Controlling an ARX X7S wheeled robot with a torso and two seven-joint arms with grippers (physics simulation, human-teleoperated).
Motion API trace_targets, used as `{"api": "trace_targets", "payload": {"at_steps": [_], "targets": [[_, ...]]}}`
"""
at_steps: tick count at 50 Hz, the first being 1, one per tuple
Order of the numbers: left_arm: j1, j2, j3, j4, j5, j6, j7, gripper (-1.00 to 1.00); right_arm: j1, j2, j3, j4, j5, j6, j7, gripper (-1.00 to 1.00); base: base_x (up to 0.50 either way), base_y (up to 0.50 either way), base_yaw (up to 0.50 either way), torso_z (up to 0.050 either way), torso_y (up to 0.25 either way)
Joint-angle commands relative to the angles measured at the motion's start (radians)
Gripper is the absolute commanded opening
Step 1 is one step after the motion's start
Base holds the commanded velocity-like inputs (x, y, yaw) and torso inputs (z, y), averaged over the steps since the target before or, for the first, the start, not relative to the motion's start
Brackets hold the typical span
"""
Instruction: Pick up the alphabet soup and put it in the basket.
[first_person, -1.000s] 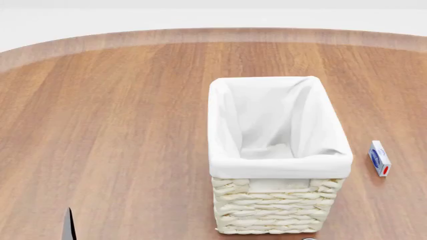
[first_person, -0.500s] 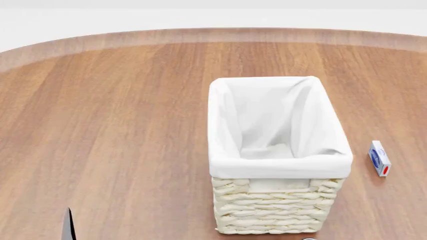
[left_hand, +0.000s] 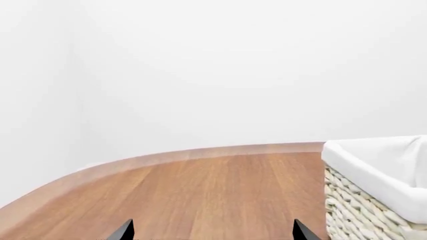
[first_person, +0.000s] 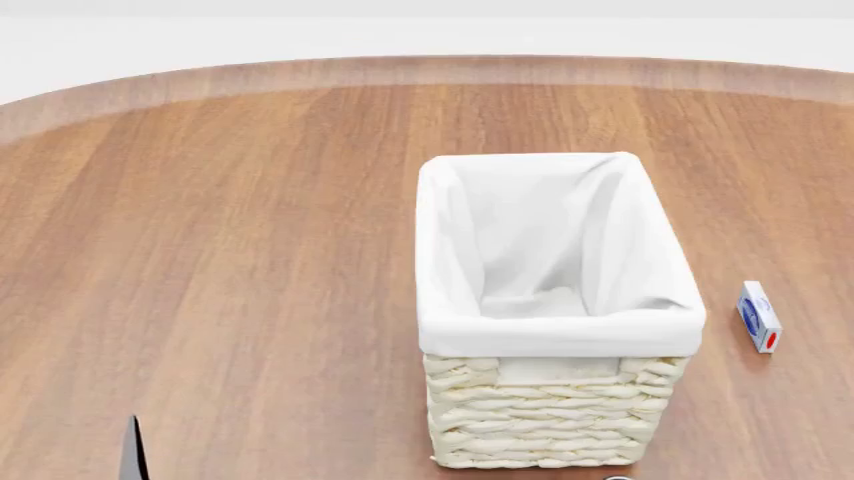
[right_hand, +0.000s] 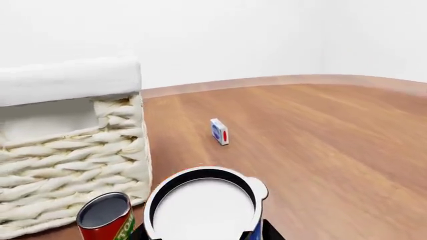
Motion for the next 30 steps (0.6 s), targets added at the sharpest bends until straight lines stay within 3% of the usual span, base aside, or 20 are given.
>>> {"api": "trace_targets", "payload": {"at_steps": [1,20,30], "targets": [[0.0,-0.003,0.0,-0.002,-0.007,0.0,-0.003,1.0,-0.076,0.035,-0.006,-0.379,-0.004,0.188,0.093,-1.0,0.0,0.0,0.0,0.0,0.0],[0.0,-0.008,-0.001,-0.007,-0.018,0.007,-0.007,1.0,-0.104,0.176,0.043,-0.866,0.162,0.516,0.246,-1.0,0.0,0.0,0.0,0.0,0.001],[0.0,-0.011,-0.002,-0.005,-0.021,0.007,-0.012,1.0,0.071,0.284,0.002,-1.022,0.207,0.702,0.345,-1.0,0.0,0.0,0.0,0.0,0.001]]}}
